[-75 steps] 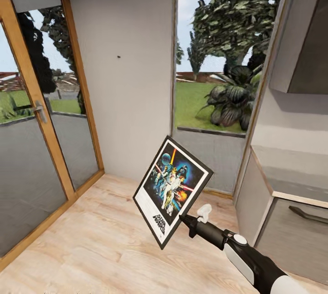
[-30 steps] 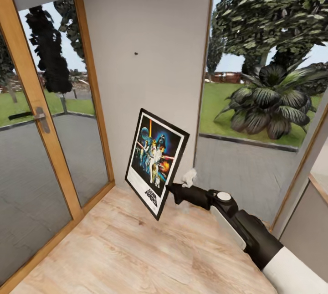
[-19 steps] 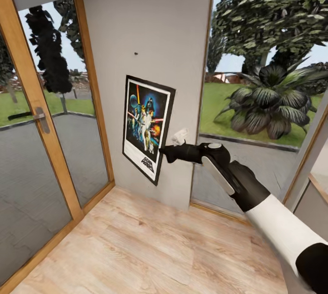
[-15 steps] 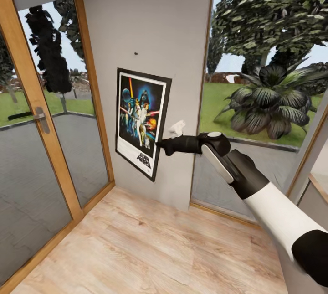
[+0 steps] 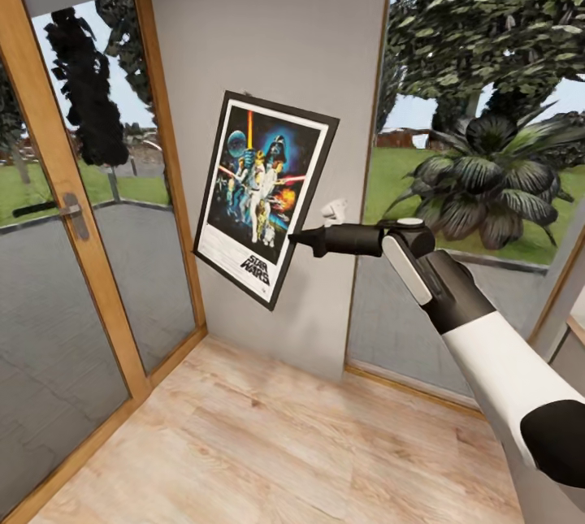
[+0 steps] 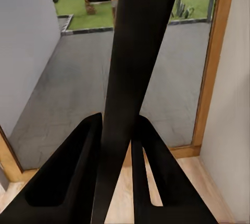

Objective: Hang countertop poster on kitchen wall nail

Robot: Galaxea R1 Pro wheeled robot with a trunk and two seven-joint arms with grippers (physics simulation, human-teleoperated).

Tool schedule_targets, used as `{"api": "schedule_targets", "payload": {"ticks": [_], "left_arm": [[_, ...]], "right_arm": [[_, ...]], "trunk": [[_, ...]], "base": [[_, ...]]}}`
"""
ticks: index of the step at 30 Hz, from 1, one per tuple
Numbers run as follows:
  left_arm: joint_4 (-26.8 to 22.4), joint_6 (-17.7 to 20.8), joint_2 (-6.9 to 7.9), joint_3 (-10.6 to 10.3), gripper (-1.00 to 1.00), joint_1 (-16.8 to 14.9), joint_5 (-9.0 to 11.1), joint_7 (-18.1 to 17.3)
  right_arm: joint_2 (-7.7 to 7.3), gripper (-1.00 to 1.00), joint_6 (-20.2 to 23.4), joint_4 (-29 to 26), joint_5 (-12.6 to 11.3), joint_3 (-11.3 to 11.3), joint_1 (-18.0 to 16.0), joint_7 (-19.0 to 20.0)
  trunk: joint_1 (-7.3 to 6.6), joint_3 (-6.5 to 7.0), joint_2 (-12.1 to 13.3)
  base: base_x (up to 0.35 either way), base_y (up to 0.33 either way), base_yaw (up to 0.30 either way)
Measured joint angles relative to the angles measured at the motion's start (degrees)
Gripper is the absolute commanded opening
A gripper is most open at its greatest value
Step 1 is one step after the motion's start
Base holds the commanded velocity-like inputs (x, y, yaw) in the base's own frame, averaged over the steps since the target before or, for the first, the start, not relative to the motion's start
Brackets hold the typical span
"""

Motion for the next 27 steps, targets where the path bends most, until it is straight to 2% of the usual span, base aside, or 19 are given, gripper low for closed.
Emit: {"api": "schedule_targets", "payload": {"ticks": [3,6,8,9,12,14,16,19,27], "left_arm": [[0.0,0.0,0.01,0.0,1.0,0.0,0.0,0.0],[0.0,0.0,0.02,0.0,1.0,0.0,0.0,0.0],[0.0,-0.1,0.0,0.0,1.0,0.0,0.0,0.0],[0.0,-0.1,-0.02,0.0,1.0,0.0,0.0,0.0],[0.0,-0.1,-0.03,0.0,1.0,0.0,0.0,0.0],[0.0,0.0,-0.04,0.0,1.0,0.0,0.0,0.1],[0.0,-0.1,-0.04,0.0,1.0,0.0,0.0,0.1],[0.0,-0.1,-0.04,0.0,1.0,0.0,0.0,0.1],[0.0,-0.1,-0.04,0.0,1.0,0.0,0.0,0.2]], "right_arm": [[0.02,-1.0,-0.1,0.8,-0.1,-0.1,0.0,0.0],[0.03,-1.0,-2.0,1.3,0.0,-0.2,0.0,-0.1],[0.09,-1.0,-2.7,4.4,0.4,-0.3,-0.1,-0.3],[0.24,-1.0,-2.7,5.4,1.9,-0.4,-0.5,-0.5],[0.44,-1.0,-2.5,5.9,4.4,-0.3,-1.3,-0.6],[0.94,-1.0,-2.3,6.2,9.0,-0.3,-2.3,-0.6],[1.14,-1.0,-1.3,6.3,11.3,-0.3,-2.7,-0.5],[1.33,-1.0,0.8,6.3,13.0,-0.3,-3.0,-0.6],[2.94,-1.0,2.2,6.4,14.2,-0.3,-4.7,-0.5]], "trunk": [[-0.02,0.0,0.0],[-0.02,0.0,0.0],[-0.02,0.0,0.0],[-0.03,0.0,0.0],[-0.01,0.0,0.0],[0.0,0.0,0.0],[0.0,0.0,0.0],[-0.01,0.0,0.0],[0.0,0.0,0.0]], "base": [[0.182,0.013,0.0],[0.226,0.002,0.0],[0.222,0.0,0.0],[0.236,0.0,0.0],[0.157,0.0,0.0],[0.06,0.0,0.0],[0.031,0.0,0.0],[0.116,0.0,0.0],[0.151,0.0,0.0]]}}
